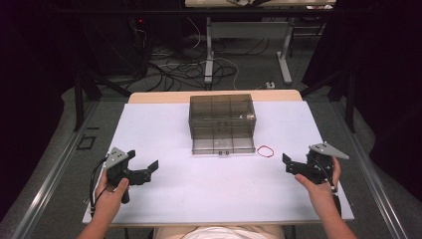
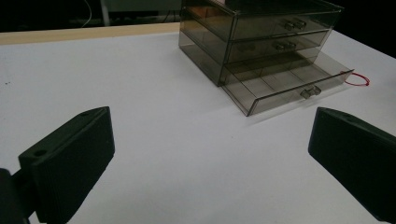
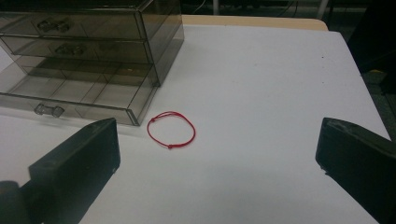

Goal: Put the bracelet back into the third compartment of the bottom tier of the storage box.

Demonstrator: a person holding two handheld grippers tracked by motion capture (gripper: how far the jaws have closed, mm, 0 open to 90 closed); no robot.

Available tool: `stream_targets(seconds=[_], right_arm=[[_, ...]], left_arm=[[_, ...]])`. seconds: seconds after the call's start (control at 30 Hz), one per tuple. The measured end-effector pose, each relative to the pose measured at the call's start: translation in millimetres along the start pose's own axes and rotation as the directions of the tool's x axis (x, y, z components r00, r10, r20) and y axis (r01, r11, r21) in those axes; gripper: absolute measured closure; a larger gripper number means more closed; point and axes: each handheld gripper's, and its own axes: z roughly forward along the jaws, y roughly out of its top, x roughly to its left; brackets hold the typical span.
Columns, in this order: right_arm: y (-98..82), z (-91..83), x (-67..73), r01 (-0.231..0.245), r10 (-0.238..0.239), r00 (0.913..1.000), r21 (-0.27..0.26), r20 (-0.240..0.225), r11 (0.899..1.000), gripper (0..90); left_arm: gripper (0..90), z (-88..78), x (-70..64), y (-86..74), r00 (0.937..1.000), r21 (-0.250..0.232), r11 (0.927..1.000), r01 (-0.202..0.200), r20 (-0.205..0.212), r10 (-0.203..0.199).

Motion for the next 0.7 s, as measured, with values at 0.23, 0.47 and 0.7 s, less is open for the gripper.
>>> stream_targets(seconds=[0.23, 0.47, 0.7], right_arm=[[3.0, 1.1, 2.0, 0.012, -0.012, 0.9998, 0.001, -0.014, 1.0, 2.4], [8.8, 4.2, 5.6, 0.047, -0.047, 0.9988, 0.016, -0.017, 0.999, 9.6], [14.3, 5.4, 10.2, 0.067, -0.066, 0.9973, 0.045, -0.032, 0.997, 15.5]], left_arm=[[0.3, -0.3, -1.1, -0.4, 1.0, 0.004, 1.0, 0.0, -0.003, 0.0], [0.3, -1.8, -0.8, -0.8, 0.9999, 0.007, 1.0, 0.0, -0.011, 0.0], [0.3, -4.0, -2.5, -1.0, 0.9999, 0.008, 1.0, -0.001, -0.011, 0.001]])
